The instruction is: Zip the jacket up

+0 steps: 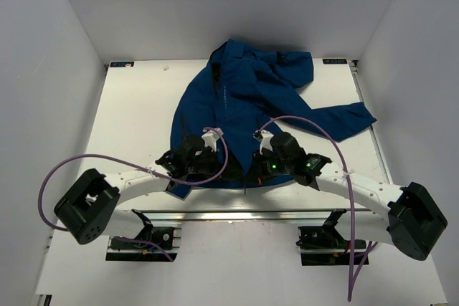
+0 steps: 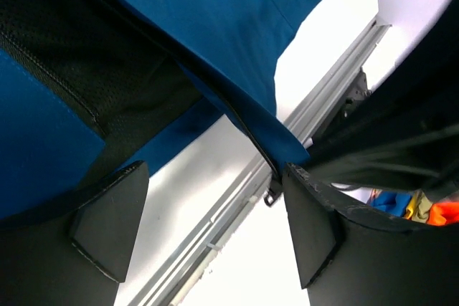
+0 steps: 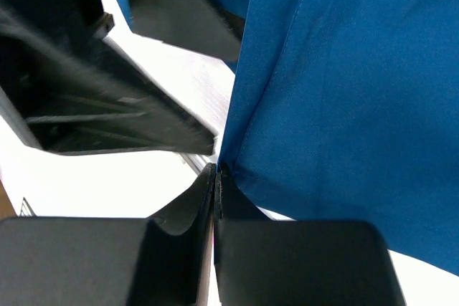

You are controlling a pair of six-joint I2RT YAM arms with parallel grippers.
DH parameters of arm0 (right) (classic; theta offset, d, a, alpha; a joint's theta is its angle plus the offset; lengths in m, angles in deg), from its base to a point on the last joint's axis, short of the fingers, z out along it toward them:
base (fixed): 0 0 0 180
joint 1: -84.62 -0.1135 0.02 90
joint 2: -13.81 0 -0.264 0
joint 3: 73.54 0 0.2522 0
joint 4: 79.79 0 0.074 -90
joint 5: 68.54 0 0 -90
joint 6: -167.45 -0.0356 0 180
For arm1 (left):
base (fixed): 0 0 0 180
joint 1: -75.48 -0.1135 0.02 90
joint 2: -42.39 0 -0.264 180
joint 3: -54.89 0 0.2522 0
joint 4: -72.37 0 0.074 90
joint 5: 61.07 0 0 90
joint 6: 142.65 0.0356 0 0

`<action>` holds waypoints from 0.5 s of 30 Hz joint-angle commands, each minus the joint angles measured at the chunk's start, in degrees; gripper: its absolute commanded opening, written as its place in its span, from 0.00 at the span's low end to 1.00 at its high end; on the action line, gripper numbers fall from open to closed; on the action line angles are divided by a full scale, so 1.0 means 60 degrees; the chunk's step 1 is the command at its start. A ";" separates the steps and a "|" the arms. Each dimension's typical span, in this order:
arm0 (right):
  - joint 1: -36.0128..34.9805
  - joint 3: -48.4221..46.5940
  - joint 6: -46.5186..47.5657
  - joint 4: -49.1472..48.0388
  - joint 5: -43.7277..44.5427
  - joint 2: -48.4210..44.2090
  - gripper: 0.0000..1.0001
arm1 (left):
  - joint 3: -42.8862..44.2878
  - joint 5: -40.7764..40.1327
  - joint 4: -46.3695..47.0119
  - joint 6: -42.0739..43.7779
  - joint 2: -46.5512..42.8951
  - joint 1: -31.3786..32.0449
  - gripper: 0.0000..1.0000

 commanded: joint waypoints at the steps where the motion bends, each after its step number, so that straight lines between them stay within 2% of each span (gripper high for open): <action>1: 0.0030 0.0098 0.0138 -0.0436 -0.0387 -0.0214 0.00 | 0.0587 0.0129 0.0341 -0.0082 0.0393 0.0068 0.82; 11: 0.0044 0.0200 0.0329 -0.0378 -0.0417 -0.0331 0.00 | 0.1013 0.0334 0.0897 -0.0375 0.1390 0.0141 0.68; 14: 0.0030 0.0274 0.0358 -0.0494 -0.0490 -0.0360 0.00 | 0.1028 0.0319 0.1043 -0.0434 0.1566 0.0171 0.51; 15: 0.0030 0.0274 0.0373 -0.0509 -0.0490 -0.0346 0.00 | 0.1028 0.0348 0.1102 -0.0463 0.1668 0.0171 0.41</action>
